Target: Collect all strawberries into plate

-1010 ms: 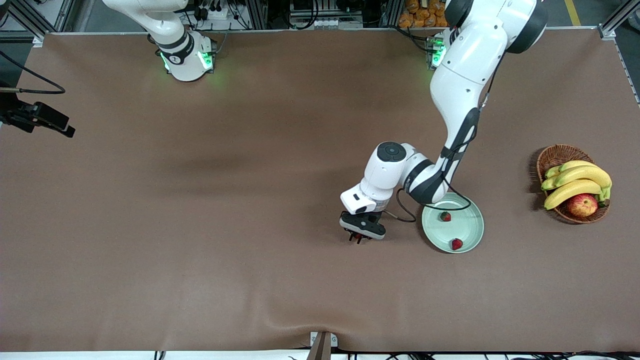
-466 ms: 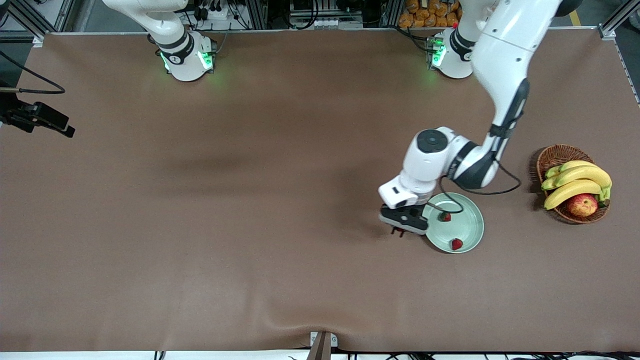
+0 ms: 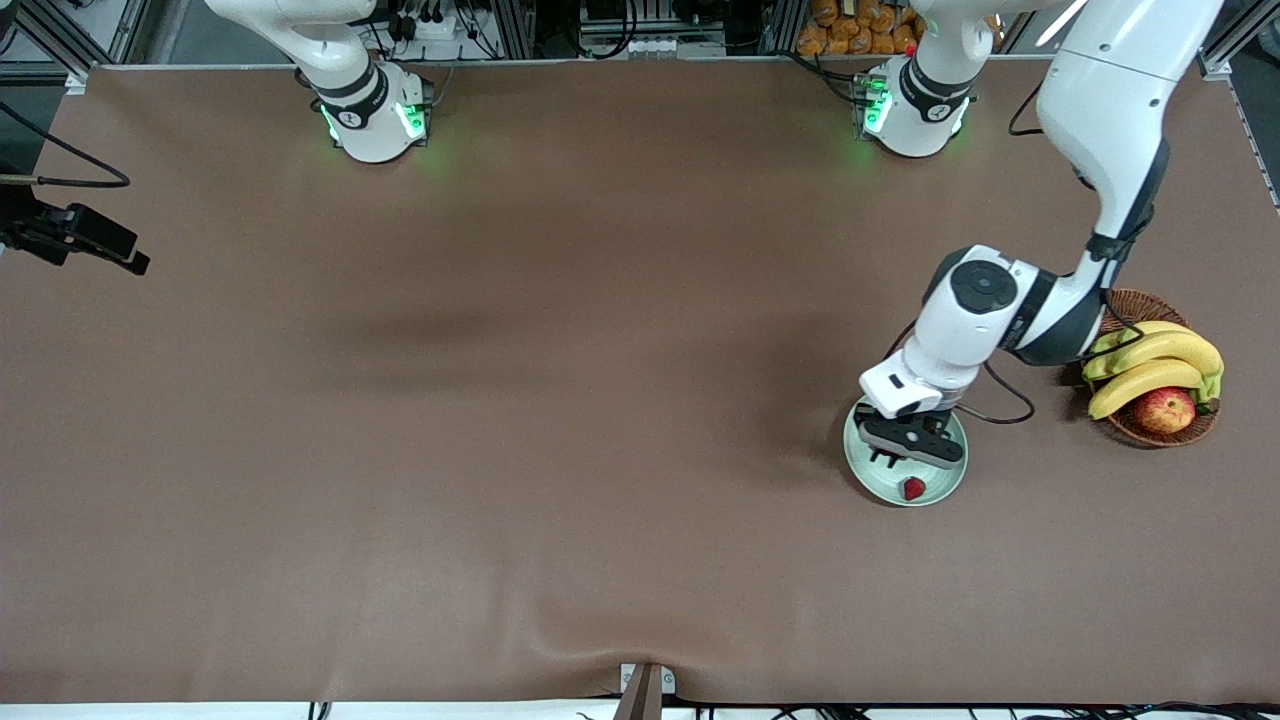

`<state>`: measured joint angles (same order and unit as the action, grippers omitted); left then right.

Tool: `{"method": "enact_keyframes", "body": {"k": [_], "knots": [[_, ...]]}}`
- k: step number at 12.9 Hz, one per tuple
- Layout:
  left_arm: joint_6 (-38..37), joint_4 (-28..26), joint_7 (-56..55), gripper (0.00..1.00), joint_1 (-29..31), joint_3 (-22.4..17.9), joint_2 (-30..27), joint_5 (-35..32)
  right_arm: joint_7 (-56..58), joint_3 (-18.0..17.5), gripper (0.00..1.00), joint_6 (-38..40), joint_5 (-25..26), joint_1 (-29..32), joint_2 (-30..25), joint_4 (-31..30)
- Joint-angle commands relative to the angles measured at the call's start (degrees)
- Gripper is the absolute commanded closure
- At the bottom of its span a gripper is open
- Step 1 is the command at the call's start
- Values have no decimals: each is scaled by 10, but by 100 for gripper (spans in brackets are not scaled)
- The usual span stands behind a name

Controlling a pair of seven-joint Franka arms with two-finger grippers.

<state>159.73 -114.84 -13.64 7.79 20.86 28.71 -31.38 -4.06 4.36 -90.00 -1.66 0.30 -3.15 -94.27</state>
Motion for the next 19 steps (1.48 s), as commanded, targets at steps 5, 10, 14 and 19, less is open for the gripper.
{"method": "enact_keyframes", "body": {"k": [5, 10, 14, 19], "knots": [[-3, -16, -3, 0, 37, 15, -8, -17, -10, -2, 0, 4, -2, 3, -2, 6], [-4, -14, -9, 0, 38, 15, -12, -16, -9, -2, 0, 4, -2, 3, -2, 6], [-76, 3, -12, 0, 38, 16, -36, -5, -9, -2, 0, 4, -2, 3, -2, 6], [-225, 54, -12, 0, 36, 25, -67, 99, -9, -2, 0, 4, -2, 3, -2, 8]]}}
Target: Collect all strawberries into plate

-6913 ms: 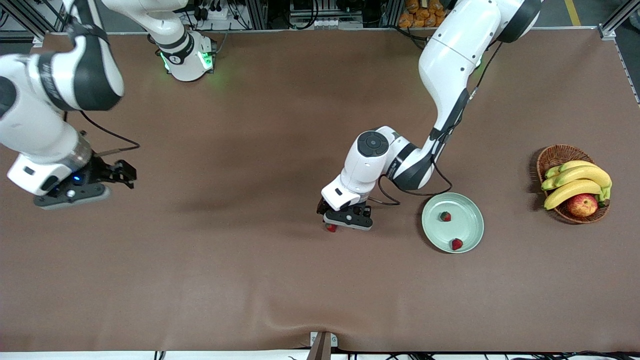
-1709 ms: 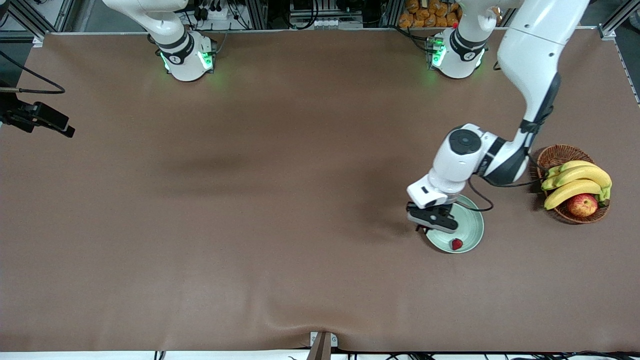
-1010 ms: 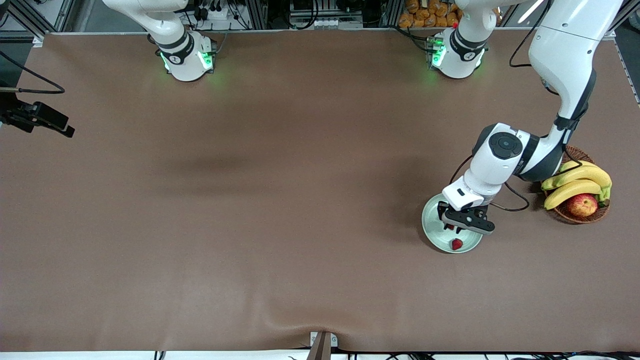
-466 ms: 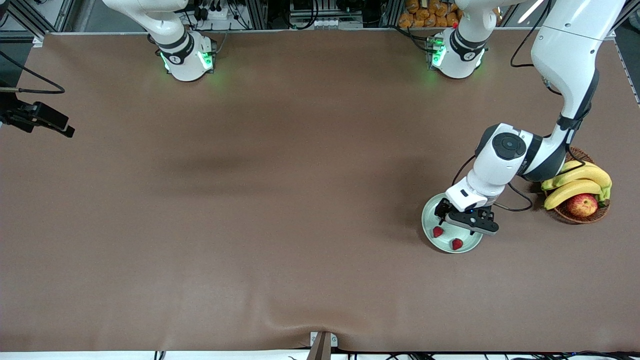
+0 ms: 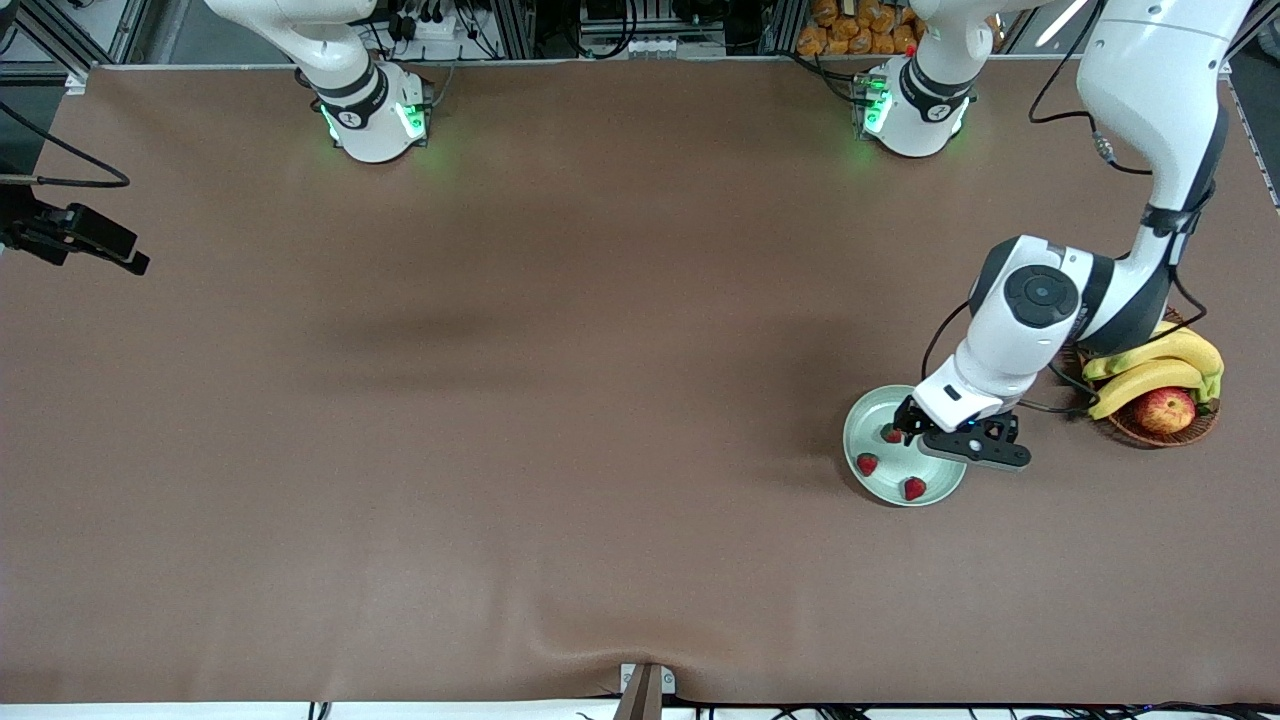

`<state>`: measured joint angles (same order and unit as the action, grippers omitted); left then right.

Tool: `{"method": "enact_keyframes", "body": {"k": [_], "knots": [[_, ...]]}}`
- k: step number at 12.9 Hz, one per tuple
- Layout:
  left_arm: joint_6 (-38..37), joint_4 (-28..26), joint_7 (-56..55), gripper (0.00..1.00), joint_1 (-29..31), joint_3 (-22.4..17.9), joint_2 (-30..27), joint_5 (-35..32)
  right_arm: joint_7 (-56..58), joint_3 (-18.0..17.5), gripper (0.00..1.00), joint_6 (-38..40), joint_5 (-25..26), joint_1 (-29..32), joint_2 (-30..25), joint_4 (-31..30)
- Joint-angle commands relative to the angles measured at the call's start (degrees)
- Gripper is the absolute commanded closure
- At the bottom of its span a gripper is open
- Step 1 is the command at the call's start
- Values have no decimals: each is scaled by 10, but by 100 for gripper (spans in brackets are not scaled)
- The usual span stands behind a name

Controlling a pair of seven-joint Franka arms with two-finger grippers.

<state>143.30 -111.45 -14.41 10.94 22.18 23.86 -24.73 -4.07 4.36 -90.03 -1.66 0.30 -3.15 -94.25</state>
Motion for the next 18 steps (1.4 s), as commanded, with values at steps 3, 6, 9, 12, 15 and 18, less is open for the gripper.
{"method": "enact_keyframes", "body": {"k": [3, 6, 9, 12, 15, 18], "knots": [[-200, 91, -4, 0, 1, 24, -25, 74, -9, -2, 0, 5, -2, 3, -2, 8], [-301, 152, -4, 0, 0, 19, -36, 119, -9, -2, 0, 5, -2, 3, -2, 8], [-328, 172, 1, 0, -11, -12, -69, 151, -9, -2, 0, 5, -2, 2, -2, 8], [-348, 173, 1, 0, -21, -37, -106, 180, -9, -2, 0, 4, -2, 1, -1, 8], [-362, 171, 3, 0, -57, -81, -139, 192, -9, -2, 0, 4, -2, 1, -1, 8], [-395, 171, 4, 0, -76, -103, -168, 192, -9, -2, 0, 4, -2, 1, -1, 8]]}}
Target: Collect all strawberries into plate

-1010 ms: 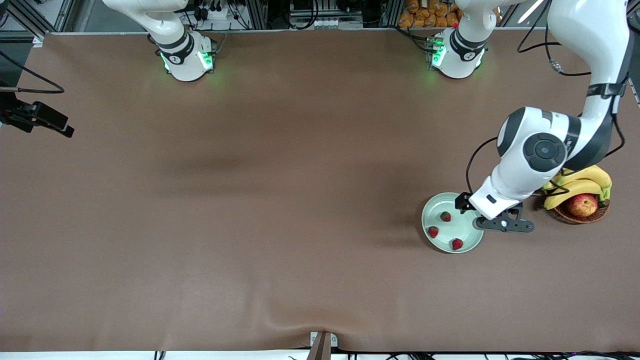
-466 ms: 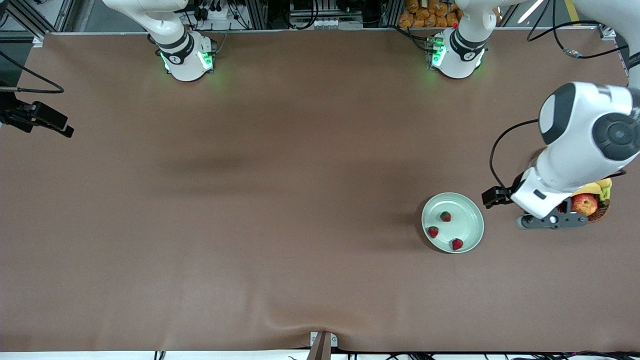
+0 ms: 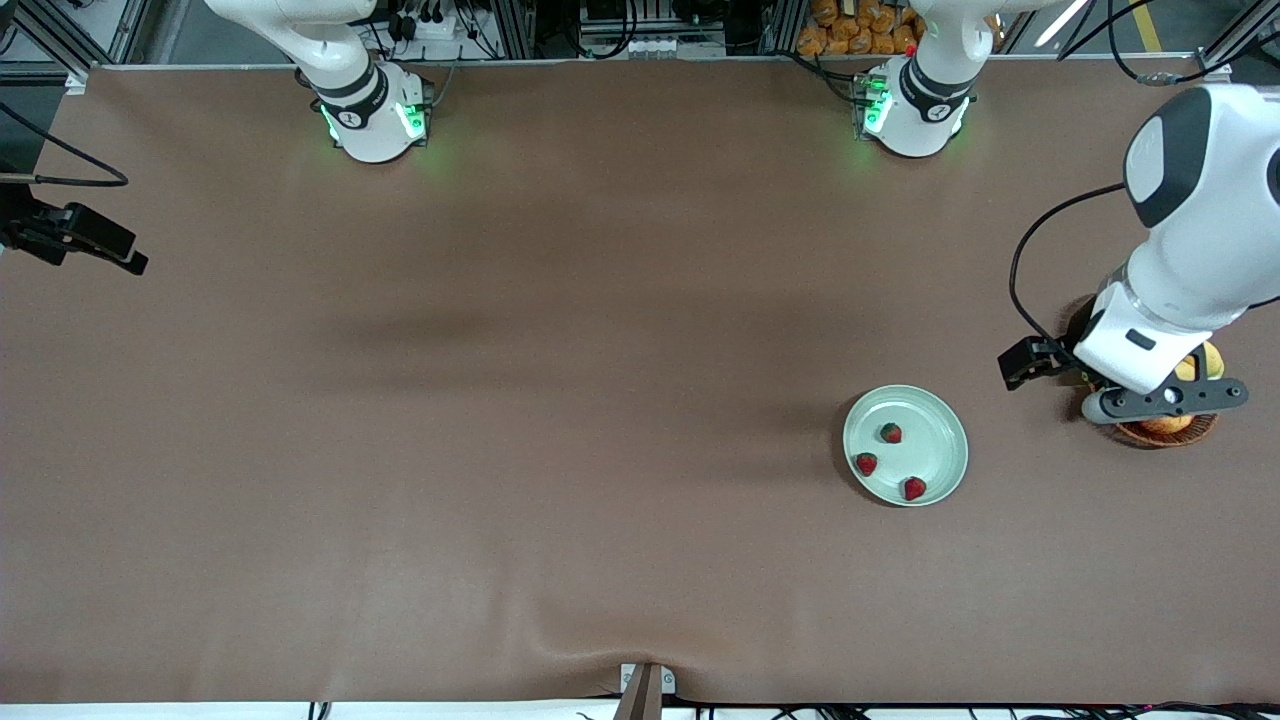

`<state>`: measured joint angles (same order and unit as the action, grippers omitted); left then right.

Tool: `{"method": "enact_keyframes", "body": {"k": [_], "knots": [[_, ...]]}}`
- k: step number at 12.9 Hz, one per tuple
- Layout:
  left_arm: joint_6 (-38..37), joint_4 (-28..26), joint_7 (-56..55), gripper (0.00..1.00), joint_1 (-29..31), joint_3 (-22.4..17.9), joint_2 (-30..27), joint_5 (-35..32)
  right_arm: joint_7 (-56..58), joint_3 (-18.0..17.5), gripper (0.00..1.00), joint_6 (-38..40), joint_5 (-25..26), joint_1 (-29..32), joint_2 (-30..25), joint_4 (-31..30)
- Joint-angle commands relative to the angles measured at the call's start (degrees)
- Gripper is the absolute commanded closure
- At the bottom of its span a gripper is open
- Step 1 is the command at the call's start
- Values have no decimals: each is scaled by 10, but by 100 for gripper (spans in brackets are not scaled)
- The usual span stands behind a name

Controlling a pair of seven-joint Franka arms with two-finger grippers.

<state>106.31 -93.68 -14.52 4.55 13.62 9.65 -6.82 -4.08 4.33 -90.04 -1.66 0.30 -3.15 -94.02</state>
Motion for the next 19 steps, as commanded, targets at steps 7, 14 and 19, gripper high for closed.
{"method": "enact_keyframes", "body": {"k": [7, 14, 19], "knots": [[-73, -12, 17, 0, -14, -41, -75, 45, -9, -2, 0, 4, -2, 1, -1, 7], [-96, -23, 80, 0, -89, -152, -116, 78, -9, -2, 0, 4, -2, 2, -1, 8], [-126, -17, 85, 0, -87, -163, -132, 71, -9, -2, 0, 4, -2, 1, -1, 8]]}}
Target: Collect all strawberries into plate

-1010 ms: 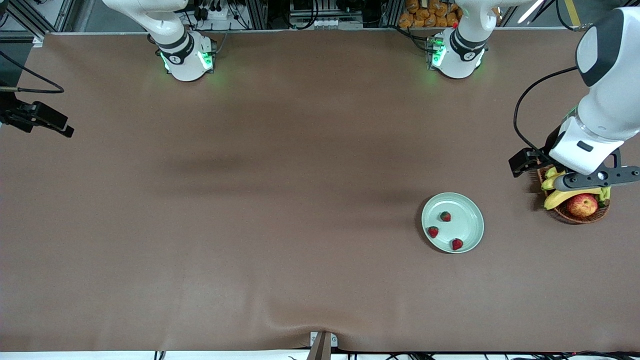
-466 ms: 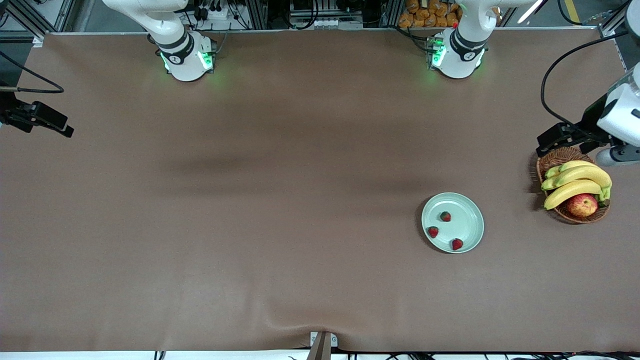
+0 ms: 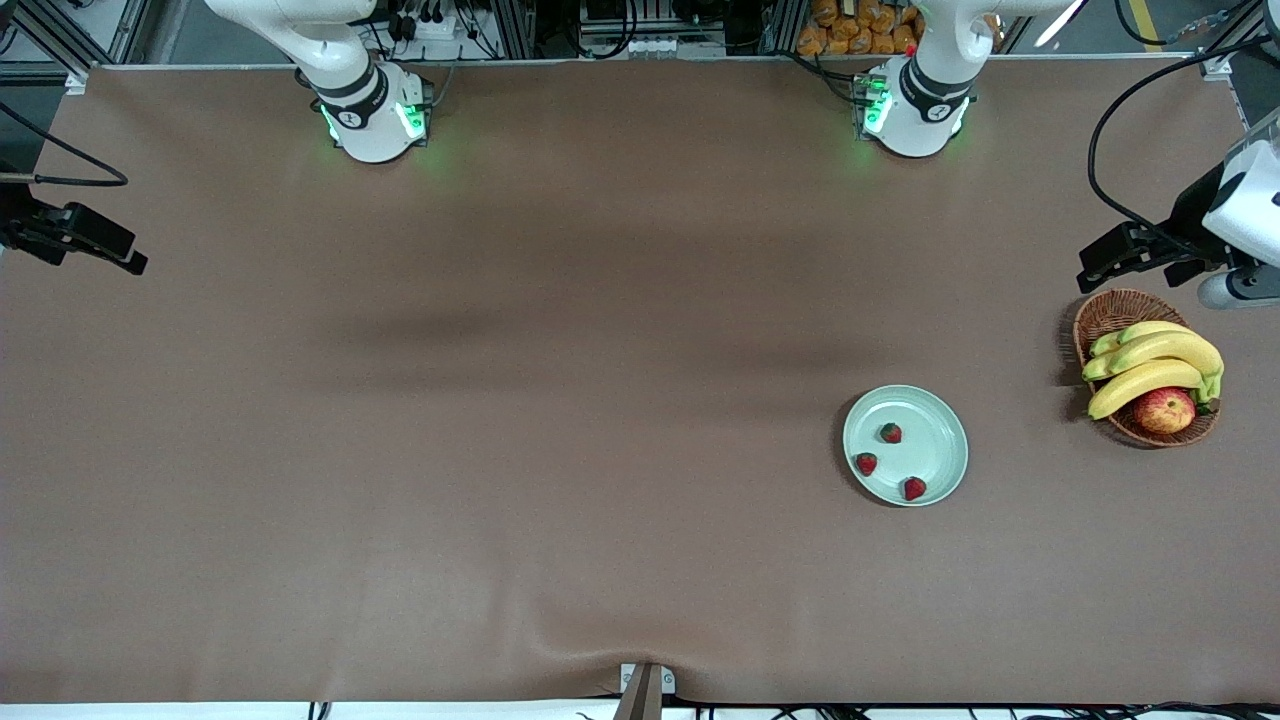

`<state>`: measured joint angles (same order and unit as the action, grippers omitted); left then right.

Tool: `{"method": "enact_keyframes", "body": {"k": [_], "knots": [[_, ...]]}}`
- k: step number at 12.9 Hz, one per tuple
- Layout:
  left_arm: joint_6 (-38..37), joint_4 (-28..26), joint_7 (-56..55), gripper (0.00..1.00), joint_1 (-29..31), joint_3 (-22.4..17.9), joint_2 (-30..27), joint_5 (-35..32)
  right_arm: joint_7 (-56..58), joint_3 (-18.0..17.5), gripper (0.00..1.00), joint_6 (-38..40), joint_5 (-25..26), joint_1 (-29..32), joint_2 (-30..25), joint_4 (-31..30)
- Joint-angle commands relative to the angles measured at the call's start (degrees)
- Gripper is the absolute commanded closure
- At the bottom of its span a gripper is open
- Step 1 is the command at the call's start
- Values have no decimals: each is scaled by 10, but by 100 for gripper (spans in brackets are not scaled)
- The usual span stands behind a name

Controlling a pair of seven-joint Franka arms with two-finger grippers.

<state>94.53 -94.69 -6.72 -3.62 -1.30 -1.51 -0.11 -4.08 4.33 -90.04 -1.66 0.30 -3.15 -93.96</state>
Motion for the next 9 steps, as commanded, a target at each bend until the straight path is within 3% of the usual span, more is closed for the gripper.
{"method": "enact_keyframes", "body": {"k": [1, 9], "knots": [[-8, -6, 7, 0, -5, -19, -21, 9, -9, -2, 0, 4, -2, 1, -1, 7], [-13, 8, 22, 0, -2, -14, -36, 4, -9, -2, 0, 4, -2, 2, 0, 10]]}}
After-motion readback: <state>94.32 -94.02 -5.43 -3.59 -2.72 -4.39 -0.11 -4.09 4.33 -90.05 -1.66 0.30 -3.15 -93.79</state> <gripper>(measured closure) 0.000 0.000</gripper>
